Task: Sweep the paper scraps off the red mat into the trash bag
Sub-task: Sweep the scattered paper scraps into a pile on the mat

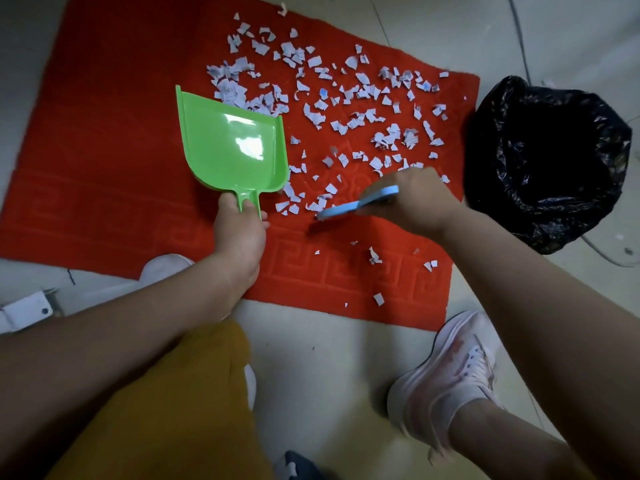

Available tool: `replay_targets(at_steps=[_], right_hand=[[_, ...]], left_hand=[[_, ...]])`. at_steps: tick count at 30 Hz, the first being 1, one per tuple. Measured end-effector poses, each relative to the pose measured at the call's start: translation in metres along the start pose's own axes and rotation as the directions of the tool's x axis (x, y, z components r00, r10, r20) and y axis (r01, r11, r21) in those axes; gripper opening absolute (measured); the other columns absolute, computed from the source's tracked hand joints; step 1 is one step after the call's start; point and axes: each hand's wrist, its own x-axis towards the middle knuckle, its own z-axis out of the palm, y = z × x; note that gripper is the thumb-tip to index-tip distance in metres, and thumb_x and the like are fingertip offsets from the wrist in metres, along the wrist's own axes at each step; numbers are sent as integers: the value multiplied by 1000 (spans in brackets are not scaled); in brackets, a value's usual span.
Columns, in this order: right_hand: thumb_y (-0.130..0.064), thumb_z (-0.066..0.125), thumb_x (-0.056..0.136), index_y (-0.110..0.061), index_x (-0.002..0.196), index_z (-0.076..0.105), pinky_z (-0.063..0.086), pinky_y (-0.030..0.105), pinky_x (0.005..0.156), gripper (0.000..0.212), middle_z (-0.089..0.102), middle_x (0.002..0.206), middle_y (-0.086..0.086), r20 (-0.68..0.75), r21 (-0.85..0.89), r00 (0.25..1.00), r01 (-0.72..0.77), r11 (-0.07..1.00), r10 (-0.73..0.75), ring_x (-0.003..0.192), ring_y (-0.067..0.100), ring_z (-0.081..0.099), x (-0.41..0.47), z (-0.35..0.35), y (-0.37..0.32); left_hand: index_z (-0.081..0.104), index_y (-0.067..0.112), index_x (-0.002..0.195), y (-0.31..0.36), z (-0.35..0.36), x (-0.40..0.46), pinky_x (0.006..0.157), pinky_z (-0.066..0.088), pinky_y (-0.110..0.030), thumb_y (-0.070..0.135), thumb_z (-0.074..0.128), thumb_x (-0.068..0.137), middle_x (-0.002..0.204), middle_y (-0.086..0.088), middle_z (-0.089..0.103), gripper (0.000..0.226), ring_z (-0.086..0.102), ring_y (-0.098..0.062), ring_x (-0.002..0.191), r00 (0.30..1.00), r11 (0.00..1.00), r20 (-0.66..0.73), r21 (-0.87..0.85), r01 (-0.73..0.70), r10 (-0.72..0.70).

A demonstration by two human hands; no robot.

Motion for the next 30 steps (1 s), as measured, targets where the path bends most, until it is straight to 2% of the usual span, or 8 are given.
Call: replay_targets(at_steps=[5,9,13,16,20,23,27,30], right_hand=[[-55,53,86,-36,107,68,51,37,84,32,68,105,-4,312,-72,950,-13,997,34,96,17,62,-1,12,4],[-64,44,83,-29,106,68,52,36,77,48,69,96,1,195,-171,980,-8,985,41,87,20,63,28,22,-4],[-78,29,68,-28,100,71,53,37,73,73,71,93,-1,38,-92,997,-71,993,74,83,19,64,55,14,-7],[-62,47,83,-32,104,71,52,40,75,44,71,97,1,-41,-42,999,-14,999,13,89,21,64,56,-1,-5],[-86,23,61,-29,104,70,53,39,74,85,70,95,0,103,-26,995,4,1000,-1,86,18,64,50,-15,-3],[-66,46,81,-25,108,67,51,36,78,54,67,99,0,261,-146,965,70,987,-30,91,19,61,57,-9,-14],[-61,52,85,-14,100,65,31,27,52,51,56,73,1,116,-201,993,-11,979,35,73,20,55,85,2,-28],[-66,50,82,-19,100,70,32,28,51,54,64,80,2,-33,-163,997,-74,984,69,73,20,58,103,-3,-24]], left_hand=[[42,19,105,2,0,2,75,47,-28,17,29,101,101,-10,60,14,60,-17,81,1000,1000,-10,-6,3,-3],[42,18,105,1,-1,3,75,47,-27,17,30,101,102,-10,60,13,60,-17,83,1000,1000,-18,-11,15,-15],[42,18,106,2,-3,8,67,46,-23,17,29,101,101,-11,60,14,60,-17,81,999,999,-40,-37,18,-20],[42,18,104,4,-5,12,68,46,-25,16,29,100,101,-12,61,13,60,-17,79,998,999,-54,-47,12,-15],[42,18,105,6,-11,17,69,48,-25,15,29,100,103,-13,60,13,61,-20,82,997,998,-71,-67,9,-13],[42,18,105,7,-15,19,69,47,-24,16,29,101,102,-12,59,14,61,-19,82,996,997,-83,-78,15,-21],[41,17,104,7,-19,22,67,46,-24,15,29,101,100,-12,59,13,60,-18,80,995,996,-98,-89,15,-24],[42,16,104,6,-21,24,66,46,-24,15,29,101,99,-12,59,13,61,-20,82,994,995,-107,-98,21,-31]])
